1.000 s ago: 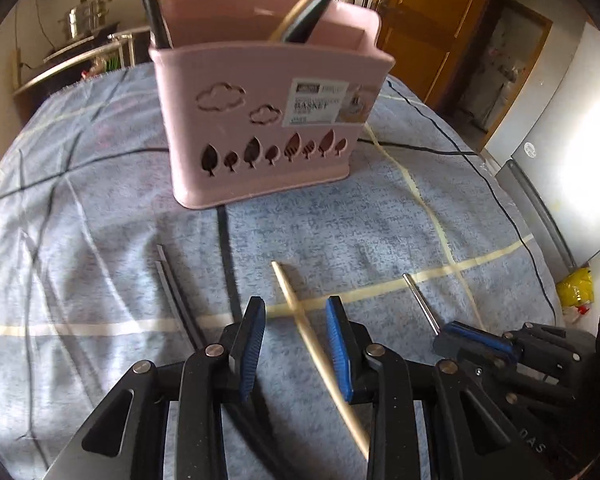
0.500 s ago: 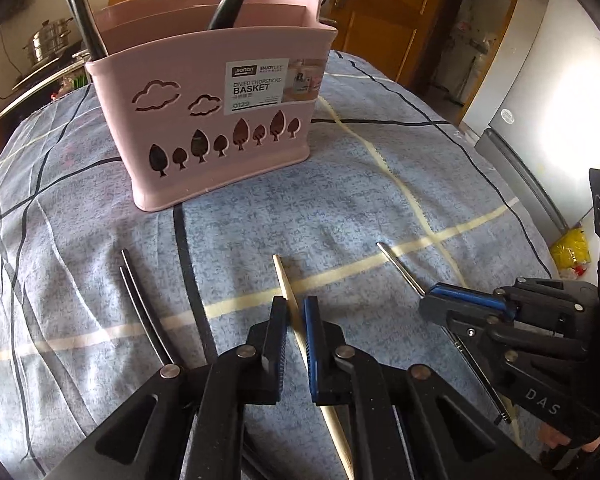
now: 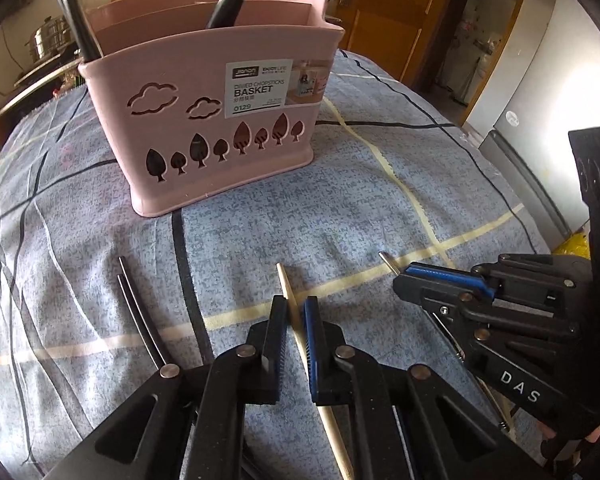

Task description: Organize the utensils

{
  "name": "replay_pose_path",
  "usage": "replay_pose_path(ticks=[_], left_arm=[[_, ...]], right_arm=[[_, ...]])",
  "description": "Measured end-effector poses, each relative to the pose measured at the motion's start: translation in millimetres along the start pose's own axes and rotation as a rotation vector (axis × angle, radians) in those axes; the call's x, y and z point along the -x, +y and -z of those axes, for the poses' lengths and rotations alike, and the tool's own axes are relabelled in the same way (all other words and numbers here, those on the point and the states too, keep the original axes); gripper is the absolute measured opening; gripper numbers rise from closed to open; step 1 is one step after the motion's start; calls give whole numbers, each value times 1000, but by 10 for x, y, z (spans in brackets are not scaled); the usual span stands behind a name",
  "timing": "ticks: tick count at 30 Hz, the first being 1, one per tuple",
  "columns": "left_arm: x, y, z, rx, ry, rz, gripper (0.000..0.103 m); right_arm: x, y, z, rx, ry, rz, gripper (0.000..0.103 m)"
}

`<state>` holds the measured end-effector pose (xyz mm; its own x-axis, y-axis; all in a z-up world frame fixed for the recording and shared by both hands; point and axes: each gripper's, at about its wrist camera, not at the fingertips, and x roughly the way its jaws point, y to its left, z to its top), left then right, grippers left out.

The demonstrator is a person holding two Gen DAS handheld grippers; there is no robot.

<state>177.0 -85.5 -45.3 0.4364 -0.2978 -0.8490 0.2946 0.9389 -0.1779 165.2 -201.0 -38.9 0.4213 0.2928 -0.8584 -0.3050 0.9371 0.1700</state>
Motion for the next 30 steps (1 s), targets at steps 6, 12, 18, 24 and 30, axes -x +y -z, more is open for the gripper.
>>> replay_pose_path(ticks=[6,12,18,24,30], left_arm=[[108,21,-27,5,-13,10,7],[457,-1,-170,-6,-86,36,6],[878,-5,-366,-11,-181,57,5],[1246,1,-536,-34,-275,62,5],[1417,44,-654,-37,-331,55,5]], right_arm=[[98,-15,-30,-11,-25,-19,4],[351,-32,-125,-23,-87,-36,4],[696,6,-287,-9,-179,-40,4],[992,49,-444,6,-273,-38,4],[1176,32,-559,15,-338,-33,4]])
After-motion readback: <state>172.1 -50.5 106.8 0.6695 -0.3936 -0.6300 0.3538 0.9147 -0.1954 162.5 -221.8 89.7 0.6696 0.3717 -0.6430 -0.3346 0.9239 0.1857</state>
